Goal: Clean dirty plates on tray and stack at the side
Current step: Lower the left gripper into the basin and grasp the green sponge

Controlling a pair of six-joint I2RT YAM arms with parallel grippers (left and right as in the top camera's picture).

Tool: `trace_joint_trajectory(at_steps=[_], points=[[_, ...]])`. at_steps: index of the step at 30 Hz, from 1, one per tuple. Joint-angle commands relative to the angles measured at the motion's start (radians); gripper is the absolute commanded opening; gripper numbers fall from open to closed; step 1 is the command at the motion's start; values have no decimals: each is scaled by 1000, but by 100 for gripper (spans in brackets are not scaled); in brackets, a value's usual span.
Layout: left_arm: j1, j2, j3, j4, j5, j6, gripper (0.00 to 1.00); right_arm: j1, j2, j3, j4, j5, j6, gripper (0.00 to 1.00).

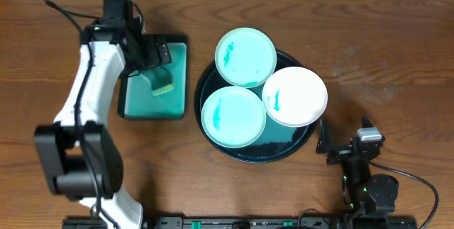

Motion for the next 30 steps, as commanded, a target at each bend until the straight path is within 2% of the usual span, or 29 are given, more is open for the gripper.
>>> trace_joint_trajectory(at_steps=[1,9,14,18,21,25,30], points=[[-2,85,24,-6,11,-129,100,2,-3,-2,-3,2,-14,99],[-2,221,24,11,12,-152,100,2,-3,-2,-3,2,-14,99],[-3,246,24,25,-2,-151,100,2,-3,-2,-3,2,-14,99],[-11,246,22,37,-26,-152,89,2,-3,-2,-3,2,-14,99],[-22,246,12,31,-26,-152,84,2,-3,-2,-3,2,-14,99],[-42,246,-13,27,-29,-177,84,2,-3,-2,-3,2,-14,99],[-59,246,-38,26,-136,-201,84,2,-3,-2,-3,2,-14,99]])
